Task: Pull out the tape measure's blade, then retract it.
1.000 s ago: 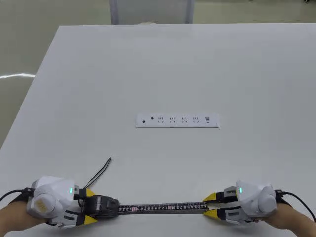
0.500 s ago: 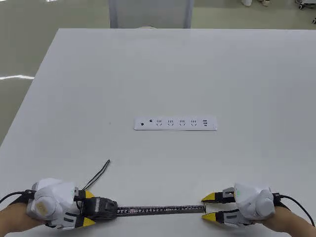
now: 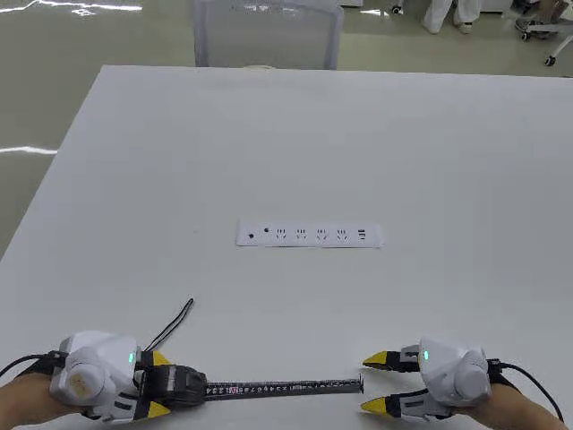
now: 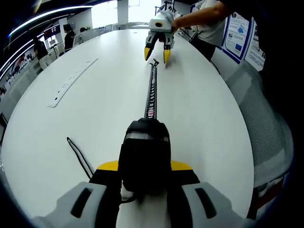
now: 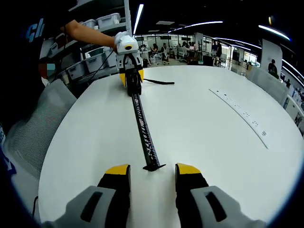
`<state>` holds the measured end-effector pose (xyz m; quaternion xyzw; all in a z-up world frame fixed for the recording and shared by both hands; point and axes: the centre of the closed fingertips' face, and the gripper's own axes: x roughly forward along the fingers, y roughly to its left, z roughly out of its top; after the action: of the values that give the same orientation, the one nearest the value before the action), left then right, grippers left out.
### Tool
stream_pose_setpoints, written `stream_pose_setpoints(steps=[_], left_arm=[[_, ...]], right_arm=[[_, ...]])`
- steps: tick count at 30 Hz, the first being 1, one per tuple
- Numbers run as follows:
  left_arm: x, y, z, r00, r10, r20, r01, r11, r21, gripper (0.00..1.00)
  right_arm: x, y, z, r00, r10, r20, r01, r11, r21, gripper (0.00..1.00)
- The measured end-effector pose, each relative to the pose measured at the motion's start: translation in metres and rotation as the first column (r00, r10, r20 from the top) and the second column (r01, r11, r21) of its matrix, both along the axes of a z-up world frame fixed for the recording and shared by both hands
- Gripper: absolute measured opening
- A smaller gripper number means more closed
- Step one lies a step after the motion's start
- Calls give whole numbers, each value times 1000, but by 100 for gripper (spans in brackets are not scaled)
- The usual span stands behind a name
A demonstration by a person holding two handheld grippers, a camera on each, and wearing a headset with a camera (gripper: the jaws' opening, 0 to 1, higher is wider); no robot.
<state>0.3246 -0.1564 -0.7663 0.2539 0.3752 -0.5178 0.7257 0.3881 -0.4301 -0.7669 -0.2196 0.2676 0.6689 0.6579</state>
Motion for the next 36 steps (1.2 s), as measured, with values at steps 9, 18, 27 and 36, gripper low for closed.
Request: stream_pose_setpoints(steps=[9, 18, 27, 36], left_arm=[[-2, 2, 8, 1000, 28, 3, -28, 1000, -11, 39], [-8, 8, 14, 997, 81, 9, -80, 996, -35, 44], [-13, 11, 22, 986, 163, 16, -161, 984, -74, 54], [-18, 11, 31, 967, 253, 35, -247, 962, -114, 63]], right_arm=[[-1, -4, 9, 998, -64, -4, 64, 998, -7, 46], [-3, -7, 16, 991, -130, -23, 130, 992, -3, 55], [-7, -11, 22, 980, -199, -24, 200, 980, 10, 59], [-15, -13, 37, 964, -265, -23, 265, 963, 42, 65]])
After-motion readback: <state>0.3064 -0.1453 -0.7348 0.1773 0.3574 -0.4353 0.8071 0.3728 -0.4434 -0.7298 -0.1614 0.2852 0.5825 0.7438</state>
